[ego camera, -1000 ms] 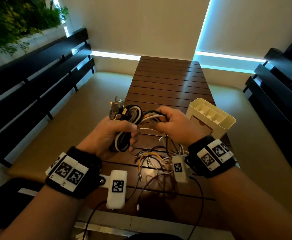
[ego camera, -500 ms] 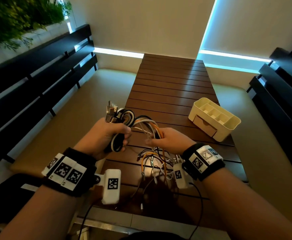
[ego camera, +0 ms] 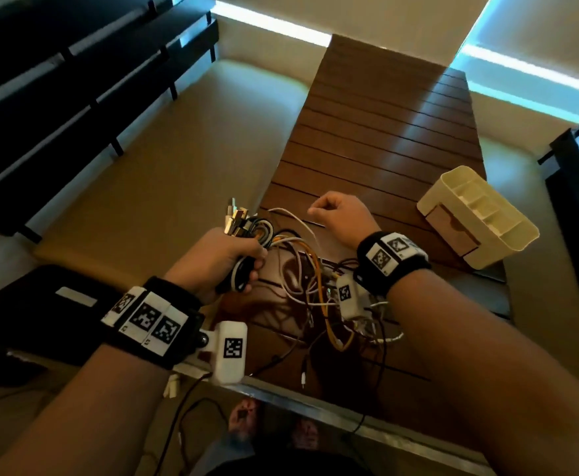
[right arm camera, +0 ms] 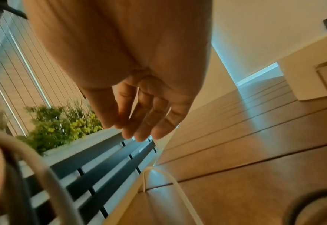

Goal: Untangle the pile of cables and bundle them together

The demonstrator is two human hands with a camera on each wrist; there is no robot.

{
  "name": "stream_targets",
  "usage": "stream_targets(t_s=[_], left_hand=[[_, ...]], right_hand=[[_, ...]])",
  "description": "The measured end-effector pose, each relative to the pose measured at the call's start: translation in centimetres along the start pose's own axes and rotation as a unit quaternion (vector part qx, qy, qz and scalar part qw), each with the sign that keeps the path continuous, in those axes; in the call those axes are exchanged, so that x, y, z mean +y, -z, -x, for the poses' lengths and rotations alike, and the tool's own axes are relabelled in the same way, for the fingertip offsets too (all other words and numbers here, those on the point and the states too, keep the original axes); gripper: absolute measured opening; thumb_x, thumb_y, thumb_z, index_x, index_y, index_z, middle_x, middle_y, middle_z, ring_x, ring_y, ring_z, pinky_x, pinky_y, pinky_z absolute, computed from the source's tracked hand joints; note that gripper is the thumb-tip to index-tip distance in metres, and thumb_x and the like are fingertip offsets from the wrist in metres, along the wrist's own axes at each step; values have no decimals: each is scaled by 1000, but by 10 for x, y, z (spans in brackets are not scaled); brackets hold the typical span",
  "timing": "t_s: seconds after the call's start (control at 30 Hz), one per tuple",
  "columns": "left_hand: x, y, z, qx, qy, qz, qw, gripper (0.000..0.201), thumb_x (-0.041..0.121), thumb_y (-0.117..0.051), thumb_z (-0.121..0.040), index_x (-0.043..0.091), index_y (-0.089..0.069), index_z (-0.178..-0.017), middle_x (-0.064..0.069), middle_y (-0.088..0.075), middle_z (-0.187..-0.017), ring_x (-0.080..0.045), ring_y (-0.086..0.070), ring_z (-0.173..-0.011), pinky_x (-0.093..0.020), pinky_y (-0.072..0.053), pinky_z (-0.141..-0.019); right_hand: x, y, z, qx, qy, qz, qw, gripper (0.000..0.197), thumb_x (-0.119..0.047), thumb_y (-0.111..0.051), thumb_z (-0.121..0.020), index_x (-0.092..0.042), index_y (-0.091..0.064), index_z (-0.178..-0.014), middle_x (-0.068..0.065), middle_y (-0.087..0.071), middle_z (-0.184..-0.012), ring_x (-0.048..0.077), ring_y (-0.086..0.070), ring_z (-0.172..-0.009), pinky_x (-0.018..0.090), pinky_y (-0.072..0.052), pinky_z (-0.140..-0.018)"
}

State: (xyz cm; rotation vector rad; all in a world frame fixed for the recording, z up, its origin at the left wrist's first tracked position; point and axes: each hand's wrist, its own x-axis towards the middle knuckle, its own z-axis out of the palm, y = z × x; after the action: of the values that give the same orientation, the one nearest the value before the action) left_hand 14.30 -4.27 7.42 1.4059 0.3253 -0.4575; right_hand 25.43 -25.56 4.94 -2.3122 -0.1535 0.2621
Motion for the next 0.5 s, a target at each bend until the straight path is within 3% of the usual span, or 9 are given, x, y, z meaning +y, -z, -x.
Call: stream_targets(t_s=[0.13,0.23,0.37,0.43,0.5], left_hand=[[-17,16,-18,-1,25,20,999,2,2,-61,-86,1,-60,-84,-9,-55,-63,-20,-52,-52,-27,-45,-44],[-23,25,-31,4,34,27,999,8,2,-62,-86,3,-62,-78,-8,-56,-62,-20,-52,-51,-27,-45,-44],[-24,32,-46,4,35,52,998,21,2,-61,-85,8,-63,-65,-9,-56,-62,-20,-51,-51,-27,-44,-44],[-23,33,-51,0,32,53,998,18,1,-60,-85,7,-60,-68,-10,-55,-62,-21,-51,-51,-27,-43,-45],[-24,33,-55,-5,28,56,998,17,-1,-59,-85,6,-57,-70,-10,-53,-62,-21,-49,-50,-26,-43,-44]], right_hand=[[5,-32,-35,-60,-25,51,997,5,-27,-67,-92,-26,-67,-87,-8,-65,-91,6,-59,-83,21,-41,-64],[13,-53,-56,-56,-45,102,992,5,-29,-69,-90,-26,-65,-92,-2,-65,-106,15,-62,-95,27,-49,-76],[19,-63,-70,-11,-112,120,986,43,-41,-62,-93,-19,-55,-130,7,-57,-132,25,-56,-118,40,-48,-100],[18,-64,-73,-25,-131,134,982,37,-41,-57,-95,-20,-60,-125,8,-63,-126,26,-60,-114,41,-50,-98],[12,-66,-76,-41,-113,154,981,25,-35,-56,-96,-18,-69,-109,7,-69,-113,25,-63,-105,37,-53,-92]])
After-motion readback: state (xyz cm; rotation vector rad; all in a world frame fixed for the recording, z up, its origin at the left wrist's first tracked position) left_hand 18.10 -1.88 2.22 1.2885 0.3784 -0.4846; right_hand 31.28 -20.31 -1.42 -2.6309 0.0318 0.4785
